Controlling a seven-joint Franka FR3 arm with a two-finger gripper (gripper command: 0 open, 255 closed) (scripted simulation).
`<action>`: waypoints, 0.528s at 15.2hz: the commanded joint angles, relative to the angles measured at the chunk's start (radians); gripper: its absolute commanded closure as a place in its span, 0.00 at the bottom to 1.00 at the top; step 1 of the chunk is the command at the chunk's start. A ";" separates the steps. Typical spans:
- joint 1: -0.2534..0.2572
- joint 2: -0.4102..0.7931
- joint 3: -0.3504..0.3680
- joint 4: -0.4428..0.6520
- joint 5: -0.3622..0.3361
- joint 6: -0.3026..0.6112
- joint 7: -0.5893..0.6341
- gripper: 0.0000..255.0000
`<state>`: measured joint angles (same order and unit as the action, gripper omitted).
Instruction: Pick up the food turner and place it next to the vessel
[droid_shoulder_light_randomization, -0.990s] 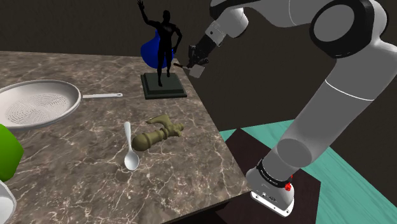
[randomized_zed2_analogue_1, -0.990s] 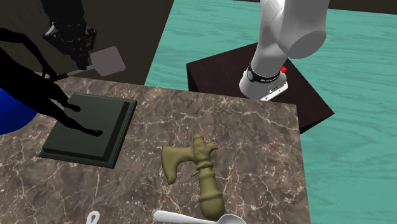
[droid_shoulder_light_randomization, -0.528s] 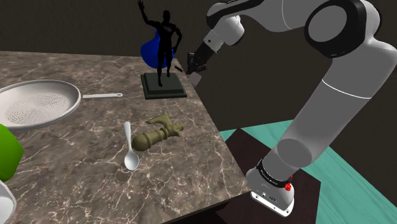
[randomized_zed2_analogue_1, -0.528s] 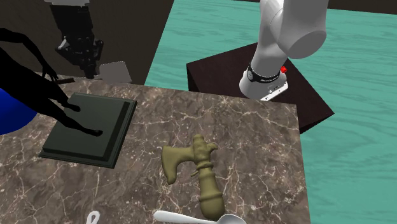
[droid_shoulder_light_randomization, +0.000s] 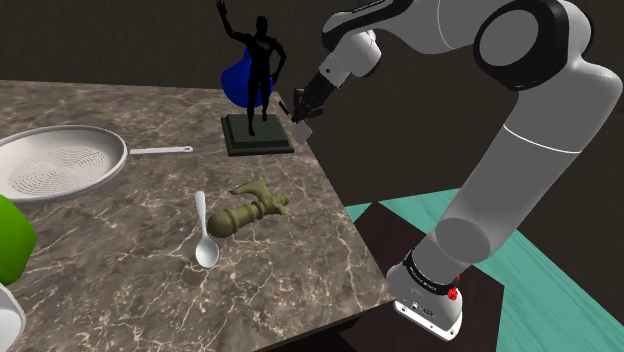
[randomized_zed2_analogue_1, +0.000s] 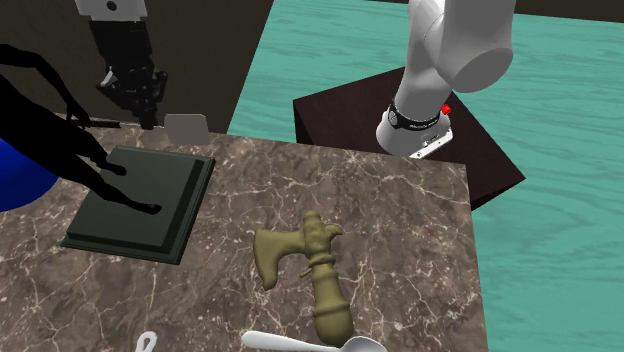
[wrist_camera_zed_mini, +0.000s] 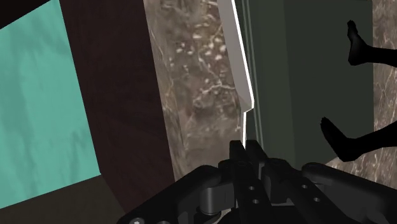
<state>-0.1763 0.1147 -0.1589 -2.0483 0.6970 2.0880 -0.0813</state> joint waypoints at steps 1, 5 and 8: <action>0.000 0.000 0.000 0.000 0.000 0.000 0.000 1.00; 0.000 0.000 0.000 0.000 0.000 0.000 0.000 0.00; 0.000 0.000 0.000 0.000 0.000 0.000 0.000 0.00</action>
<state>-0.1763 0.1149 -0.1588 -2.0481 0.6972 2.0883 -0.0814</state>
